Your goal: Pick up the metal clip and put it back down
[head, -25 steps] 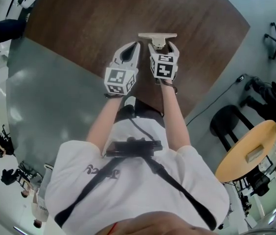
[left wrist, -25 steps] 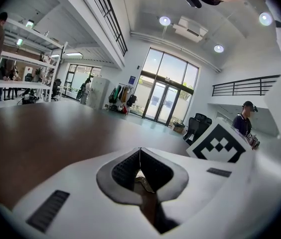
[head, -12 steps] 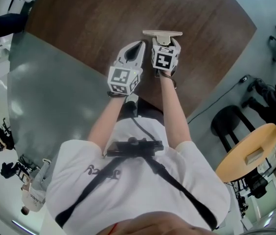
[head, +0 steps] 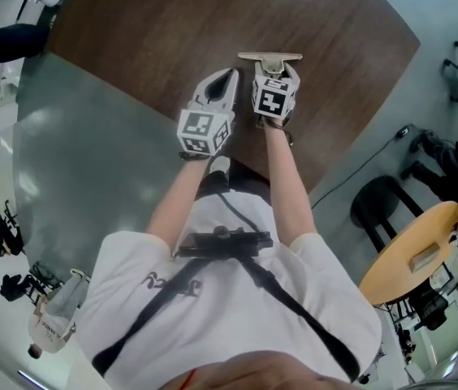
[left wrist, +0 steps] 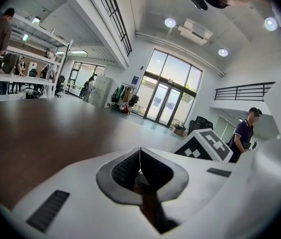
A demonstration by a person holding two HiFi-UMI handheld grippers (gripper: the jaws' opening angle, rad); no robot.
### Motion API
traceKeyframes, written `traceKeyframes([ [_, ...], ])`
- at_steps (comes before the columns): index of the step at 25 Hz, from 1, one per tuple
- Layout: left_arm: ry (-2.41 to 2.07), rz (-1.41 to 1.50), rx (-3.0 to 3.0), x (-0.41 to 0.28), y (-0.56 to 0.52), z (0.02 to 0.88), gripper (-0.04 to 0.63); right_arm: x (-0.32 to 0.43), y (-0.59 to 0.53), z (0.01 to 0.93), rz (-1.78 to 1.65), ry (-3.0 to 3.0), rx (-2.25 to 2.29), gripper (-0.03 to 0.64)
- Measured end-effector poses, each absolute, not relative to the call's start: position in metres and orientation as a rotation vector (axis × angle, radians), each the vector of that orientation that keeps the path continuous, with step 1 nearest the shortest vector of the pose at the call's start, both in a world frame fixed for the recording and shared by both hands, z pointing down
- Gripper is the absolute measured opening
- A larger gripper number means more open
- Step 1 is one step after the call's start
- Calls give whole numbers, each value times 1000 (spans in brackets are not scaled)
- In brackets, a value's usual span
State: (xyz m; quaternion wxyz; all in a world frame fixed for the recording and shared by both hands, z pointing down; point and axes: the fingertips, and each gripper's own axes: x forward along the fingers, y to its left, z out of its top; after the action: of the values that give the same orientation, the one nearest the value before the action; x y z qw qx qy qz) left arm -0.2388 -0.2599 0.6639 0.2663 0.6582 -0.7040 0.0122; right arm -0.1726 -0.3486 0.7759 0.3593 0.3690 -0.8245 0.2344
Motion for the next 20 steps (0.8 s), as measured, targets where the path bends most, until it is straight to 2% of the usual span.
traceKeyframes([
  [6,-1924,29,1807,-224,-243,641,11,-140,-322,747,620,-2158,991,301],
  [13,-1962,24,1837,-203,-224,606,11,-111,-306,653,608,-2326,1107,301],
  [20,-2047,-65,1979,-185,-192,535,11,-91,-270,552,487,-2526,1177,301],
])
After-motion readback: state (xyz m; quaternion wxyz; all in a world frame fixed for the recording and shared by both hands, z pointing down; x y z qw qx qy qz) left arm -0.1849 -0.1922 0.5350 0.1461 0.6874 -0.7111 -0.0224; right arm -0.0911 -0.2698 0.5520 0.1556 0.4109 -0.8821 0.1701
